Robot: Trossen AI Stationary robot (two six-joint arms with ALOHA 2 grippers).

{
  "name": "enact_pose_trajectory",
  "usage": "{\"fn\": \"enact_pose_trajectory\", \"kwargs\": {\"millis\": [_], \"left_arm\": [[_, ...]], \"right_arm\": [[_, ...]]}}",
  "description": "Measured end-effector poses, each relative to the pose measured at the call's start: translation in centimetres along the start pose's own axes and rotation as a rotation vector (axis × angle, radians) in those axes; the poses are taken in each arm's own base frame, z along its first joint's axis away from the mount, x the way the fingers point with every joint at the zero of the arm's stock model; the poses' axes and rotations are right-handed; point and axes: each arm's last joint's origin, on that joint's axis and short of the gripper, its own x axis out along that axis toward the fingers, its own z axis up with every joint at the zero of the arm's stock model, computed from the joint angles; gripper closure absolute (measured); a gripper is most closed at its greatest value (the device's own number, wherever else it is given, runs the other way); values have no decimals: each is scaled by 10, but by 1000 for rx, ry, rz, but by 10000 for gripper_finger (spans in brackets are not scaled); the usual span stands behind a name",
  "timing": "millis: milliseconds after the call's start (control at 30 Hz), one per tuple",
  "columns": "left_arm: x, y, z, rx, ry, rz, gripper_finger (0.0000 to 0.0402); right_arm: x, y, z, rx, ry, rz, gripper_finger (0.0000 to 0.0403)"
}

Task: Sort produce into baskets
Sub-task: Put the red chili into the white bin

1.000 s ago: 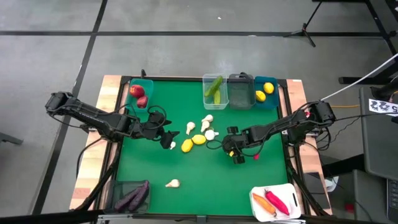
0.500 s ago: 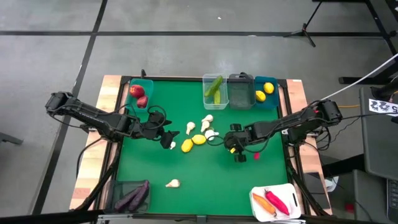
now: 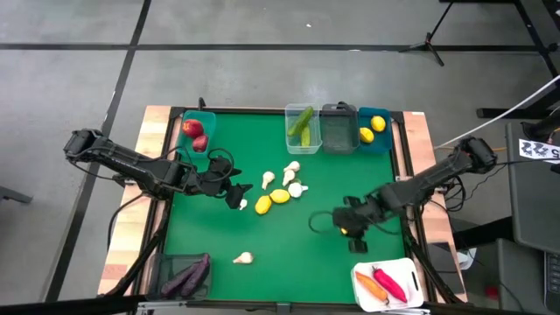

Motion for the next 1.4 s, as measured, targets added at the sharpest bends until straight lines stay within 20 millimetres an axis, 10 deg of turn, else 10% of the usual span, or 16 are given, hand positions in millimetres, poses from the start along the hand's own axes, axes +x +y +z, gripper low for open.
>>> {"fn": "enact_pose_trajectory", "kwargs": {"millis": [400, 700, 1067, 1400], "left_arm": [[0, 0, 0, 7, 4, 4, 52], [0, 0, 0, 7, 4, 4, 52], [0, 0, 0, 7, 1, 5, 52], [0, 0, 0, 9, 0, 5, 52]], "right_arm": [[-3, 91, -90, 389, 162, 82, 338], [-11, 105, -150, 637, 160, -108, 338], [-12, 106, -160, 728, 174, -140, 331], [-12, 108, -159, 741, 174, -123, 217]]}}
